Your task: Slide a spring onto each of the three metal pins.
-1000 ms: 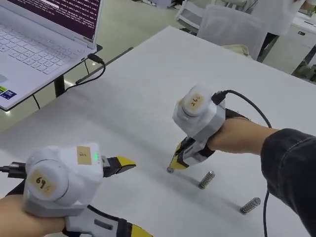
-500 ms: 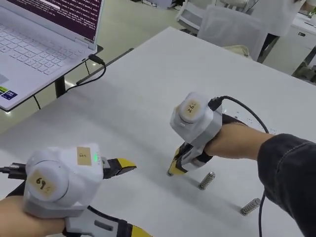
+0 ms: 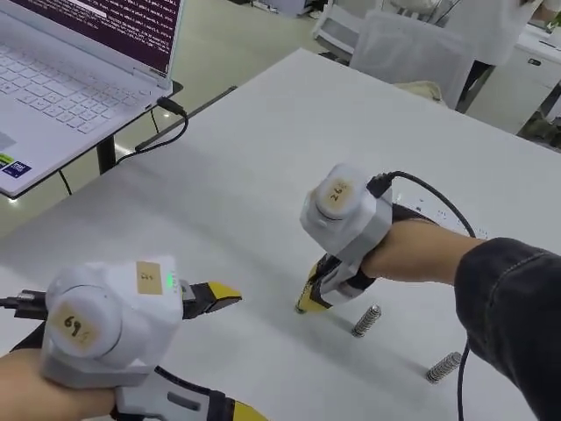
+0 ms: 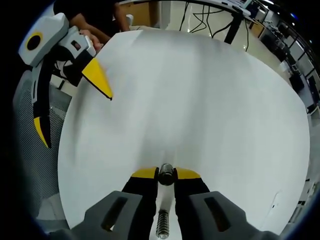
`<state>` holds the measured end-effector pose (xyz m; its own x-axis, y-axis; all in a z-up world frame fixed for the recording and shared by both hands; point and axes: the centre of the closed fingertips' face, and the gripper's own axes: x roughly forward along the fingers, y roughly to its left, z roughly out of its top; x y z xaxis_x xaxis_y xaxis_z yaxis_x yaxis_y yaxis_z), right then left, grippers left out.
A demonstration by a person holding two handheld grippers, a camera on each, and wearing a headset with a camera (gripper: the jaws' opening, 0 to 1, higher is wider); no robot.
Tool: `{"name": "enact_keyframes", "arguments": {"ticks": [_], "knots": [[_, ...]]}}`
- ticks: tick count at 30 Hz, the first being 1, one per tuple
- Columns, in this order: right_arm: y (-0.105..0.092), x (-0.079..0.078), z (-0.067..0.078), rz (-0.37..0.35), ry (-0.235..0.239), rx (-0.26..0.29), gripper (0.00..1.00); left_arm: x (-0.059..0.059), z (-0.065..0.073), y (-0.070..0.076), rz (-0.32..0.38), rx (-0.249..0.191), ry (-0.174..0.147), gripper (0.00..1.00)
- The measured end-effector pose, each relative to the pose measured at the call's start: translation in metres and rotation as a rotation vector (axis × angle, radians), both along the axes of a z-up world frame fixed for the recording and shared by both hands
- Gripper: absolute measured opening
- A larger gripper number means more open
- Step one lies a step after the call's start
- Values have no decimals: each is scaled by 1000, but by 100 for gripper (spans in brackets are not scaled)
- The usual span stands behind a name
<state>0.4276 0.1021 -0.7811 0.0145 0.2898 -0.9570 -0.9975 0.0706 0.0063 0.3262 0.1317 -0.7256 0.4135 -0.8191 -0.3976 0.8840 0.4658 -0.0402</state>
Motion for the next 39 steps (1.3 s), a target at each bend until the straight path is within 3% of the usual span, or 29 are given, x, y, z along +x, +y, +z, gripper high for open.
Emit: {"name": "enact_keyframes", "arguments": {"ticks": [25,39], "knots": [[-8,0,8,-69,-6,57,54,0,4,-5,-14,4,-7,77],[-10,6,15,-142,-43,167,93,-1,6,-6,-17,14,-8,77]]}}
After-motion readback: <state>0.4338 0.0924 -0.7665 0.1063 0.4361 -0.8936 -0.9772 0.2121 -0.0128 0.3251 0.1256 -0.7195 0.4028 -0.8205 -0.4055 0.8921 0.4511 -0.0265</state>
